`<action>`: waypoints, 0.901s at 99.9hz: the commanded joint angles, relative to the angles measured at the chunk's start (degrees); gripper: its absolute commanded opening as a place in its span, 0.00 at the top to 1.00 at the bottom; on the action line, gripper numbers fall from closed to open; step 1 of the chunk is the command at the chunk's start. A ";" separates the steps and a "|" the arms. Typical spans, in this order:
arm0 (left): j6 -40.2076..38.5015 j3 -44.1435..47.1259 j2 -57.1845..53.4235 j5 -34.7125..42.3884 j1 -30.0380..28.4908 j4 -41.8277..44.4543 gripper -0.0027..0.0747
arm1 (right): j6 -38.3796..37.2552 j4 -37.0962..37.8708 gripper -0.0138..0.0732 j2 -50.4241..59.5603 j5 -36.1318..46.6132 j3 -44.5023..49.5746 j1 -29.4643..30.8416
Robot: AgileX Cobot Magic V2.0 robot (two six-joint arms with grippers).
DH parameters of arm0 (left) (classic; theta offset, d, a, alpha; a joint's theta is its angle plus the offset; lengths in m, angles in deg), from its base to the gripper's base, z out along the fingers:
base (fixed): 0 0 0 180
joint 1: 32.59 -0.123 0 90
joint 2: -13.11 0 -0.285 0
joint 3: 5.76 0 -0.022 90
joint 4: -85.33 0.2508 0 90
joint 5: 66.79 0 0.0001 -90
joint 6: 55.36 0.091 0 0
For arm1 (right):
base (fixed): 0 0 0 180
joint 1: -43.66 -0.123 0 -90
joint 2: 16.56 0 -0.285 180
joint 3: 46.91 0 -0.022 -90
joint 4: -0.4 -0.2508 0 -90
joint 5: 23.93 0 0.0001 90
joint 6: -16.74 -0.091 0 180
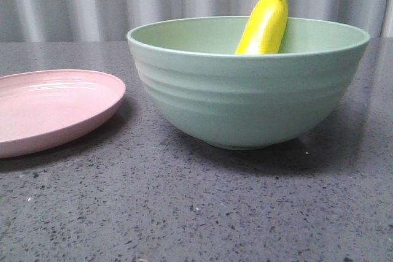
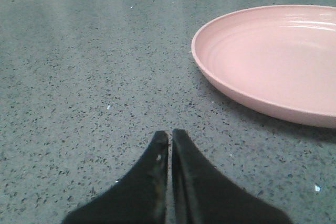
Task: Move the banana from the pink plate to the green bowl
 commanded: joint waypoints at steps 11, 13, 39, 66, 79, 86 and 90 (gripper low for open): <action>-0.40 0.58 -1.59 3.65 -0.16 -0.05 0.99 | 0.18 1.05 0.91 -0.65 4.13 0.58 0.89; -0.40 0.58 -1.59 3.65 -0.16 -0.05 0.99 | 0.18 2.44 0.91 -0.65 4.33 0.90 1.42; -0.40 0.58 -1.59 3.65 -0.16 -0.05 0.99 | -7.45 12.73 0.91 -0.65 5.50 3.87 13.76; -0.40 0.58 -1.59 3.65 -0.16 -0.05 0.99 | -22.18 27.30 0.91 1.77 12.36 10.36 17.55; -0.40 0.58 -1.59 3.65 -0.16 -0.05 0.99 | -26.89 31.82 0.91 2.84 18.64 14.50 17.55; -0.40 0.58 -1.59 3.76 -0.16 -0.05 0.99 | -26.89 33.58 0.91 3.65 16.50 14.35 17.82; -0.40 0.58 -1.59 3.76 -0.16 -0.05 0.99 | -26.89 33.58 0.91 4.18 15.59 14.35 18.48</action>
